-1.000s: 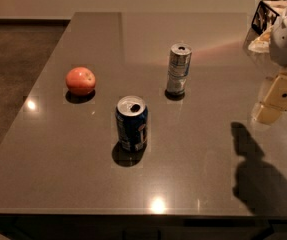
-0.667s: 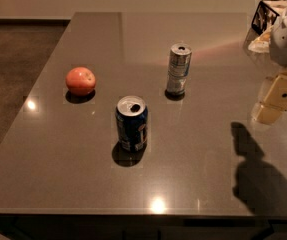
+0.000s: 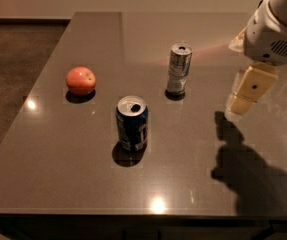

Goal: Pick redbull can

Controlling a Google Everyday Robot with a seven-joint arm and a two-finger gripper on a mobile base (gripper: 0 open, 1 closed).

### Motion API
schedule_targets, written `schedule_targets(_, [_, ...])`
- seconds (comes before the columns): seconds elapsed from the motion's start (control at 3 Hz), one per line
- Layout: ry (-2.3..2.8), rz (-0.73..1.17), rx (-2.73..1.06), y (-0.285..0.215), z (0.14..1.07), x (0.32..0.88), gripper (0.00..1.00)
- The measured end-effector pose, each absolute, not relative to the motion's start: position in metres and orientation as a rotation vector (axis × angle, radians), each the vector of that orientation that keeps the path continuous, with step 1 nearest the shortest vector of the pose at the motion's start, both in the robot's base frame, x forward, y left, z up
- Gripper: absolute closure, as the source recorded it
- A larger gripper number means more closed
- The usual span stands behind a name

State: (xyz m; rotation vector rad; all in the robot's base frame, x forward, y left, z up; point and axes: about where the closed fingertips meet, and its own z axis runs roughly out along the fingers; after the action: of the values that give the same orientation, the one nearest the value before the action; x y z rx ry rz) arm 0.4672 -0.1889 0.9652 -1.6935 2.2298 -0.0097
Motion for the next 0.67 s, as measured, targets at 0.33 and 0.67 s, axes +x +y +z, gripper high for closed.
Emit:
schedule_targets(0.33, [2.251,0.034,-1.603,-0.175,0.953,0.499,0.0])
schedule_targets(0.67, [2.265,0.034,-1.502,-0.172,0.942,0.532,0.0])
